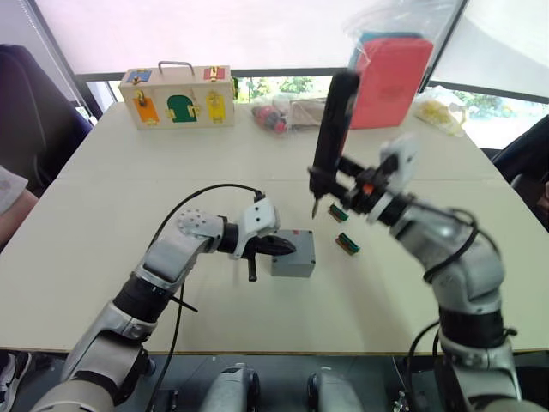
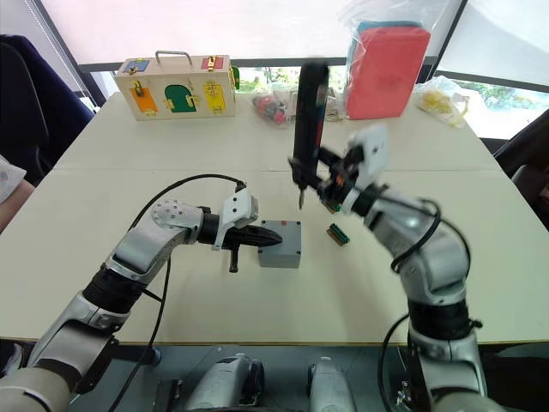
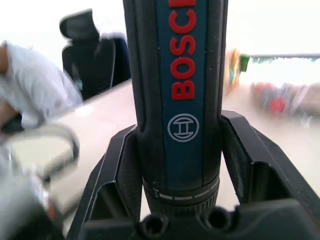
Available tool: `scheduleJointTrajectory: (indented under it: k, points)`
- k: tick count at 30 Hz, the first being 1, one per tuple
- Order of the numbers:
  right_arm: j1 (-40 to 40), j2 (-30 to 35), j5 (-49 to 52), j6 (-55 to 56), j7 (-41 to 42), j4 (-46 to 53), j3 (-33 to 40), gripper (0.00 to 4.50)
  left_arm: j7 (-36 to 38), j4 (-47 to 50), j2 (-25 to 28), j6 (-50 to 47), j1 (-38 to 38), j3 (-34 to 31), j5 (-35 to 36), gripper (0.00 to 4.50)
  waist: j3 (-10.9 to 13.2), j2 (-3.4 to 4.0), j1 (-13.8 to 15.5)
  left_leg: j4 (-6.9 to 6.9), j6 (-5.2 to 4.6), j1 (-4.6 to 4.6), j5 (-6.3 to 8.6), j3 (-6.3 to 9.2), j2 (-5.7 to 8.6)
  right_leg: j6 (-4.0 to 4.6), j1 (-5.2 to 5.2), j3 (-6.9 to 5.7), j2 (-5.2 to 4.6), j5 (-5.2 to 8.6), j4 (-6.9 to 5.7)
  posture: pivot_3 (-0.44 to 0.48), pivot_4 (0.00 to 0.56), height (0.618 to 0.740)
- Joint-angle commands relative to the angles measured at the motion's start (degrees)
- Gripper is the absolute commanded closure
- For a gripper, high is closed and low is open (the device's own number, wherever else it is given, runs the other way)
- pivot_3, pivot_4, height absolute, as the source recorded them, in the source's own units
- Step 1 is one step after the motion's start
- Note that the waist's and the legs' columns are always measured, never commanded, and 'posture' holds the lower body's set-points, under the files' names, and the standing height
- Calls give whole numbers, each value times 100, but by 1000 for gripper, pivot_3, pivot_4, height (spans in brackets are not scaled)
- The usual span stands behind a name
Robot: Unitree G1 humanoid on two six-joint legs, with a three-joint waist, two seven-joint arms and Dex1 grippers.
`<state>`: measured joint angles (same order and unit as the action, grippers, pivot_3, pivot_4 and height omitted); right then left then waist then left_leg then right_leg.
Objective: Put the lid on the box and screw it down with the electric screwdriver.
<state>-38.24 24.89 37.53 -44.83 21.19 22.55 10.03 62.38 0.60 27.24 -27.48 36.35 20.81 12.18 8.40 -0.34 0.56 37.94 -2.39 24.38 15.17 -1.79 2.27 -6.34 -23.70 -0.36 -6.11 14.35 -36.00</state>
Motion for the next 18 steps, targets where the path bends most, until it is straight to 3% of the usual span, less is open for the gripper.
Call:
scheduleJointTrajectory:
  k: [1, 3, 5, 8, 10, 13, 18]
  points:
    - [-887, -9, 1085, -978, -951, -59, 1009, 2644, -113, -109, -2, -107, 0, -114, -36, 4500, 0, 0, 3, -2, 4, 1, -2, 1, 0, 0, -2, -1, 0, 0, -1, 0, 150, 740]
    - [-1292, 338, 1796, -2117, -1270, -633, 1530, 2644, -180, -22, -176, -543, 179, -620, 523, 4500, 0, 0, 7, -3, 6, 1, -4, 7, -1, 1, 3, -8, -1, 0, 1, 0, 150, 740]
    - [-1573, 1012, 1901, -3338, -1331, -1380, 1825, 2644, -50, 163, -101, -918, 366, -1062, 1012, 4500, 5, -4, 15, 1, 5, 6, -3, 7, 1, 5, 4, -12, -9, 1, 2, 0, 150, 740]
    - [-1469, 2172, 1731, -4487, -1180, -2232, 1504, 2644, 385, 502, 344, -1053, 446, -1208, 1265, 4500, 10, 0, 14, 2, 0, 19, -1, 9, 6, 21, 2, -22, -20, 10, 15, 0, 150, 740]
    - [-1024, 2987, 2204, -4742, -852, -2707, 1044, 2644, 755, 781, 748, -1007, 417, -1146, 1323, 4500, 19, 19, 3, -8, -10, 26, 4, 6, 10, 22, 0, -22, -23, 10, 36, 0, 150, 740]
    - [-468, 3661, 2842, -4767, -746, -3296, 504, 2644, 1049, 1066, 1097, -912, 329, -1015, 1345, 4500, 28, 38, -64, -40, -15, 26, 5, -7, 14, 17, 2, -22, -24, 7, 79, 0, 150, 740]
    - [-32, 4095, 3365, -4767, -815, -3774, -271, 2644, 1224, 1523, 1361, -681, 9, -717, 1137, 4500, 49, 61, -177, -46, -20, 20, 4, -32, 12, -2, -2, -22, -24, -2, 78, 0, 150, 740]
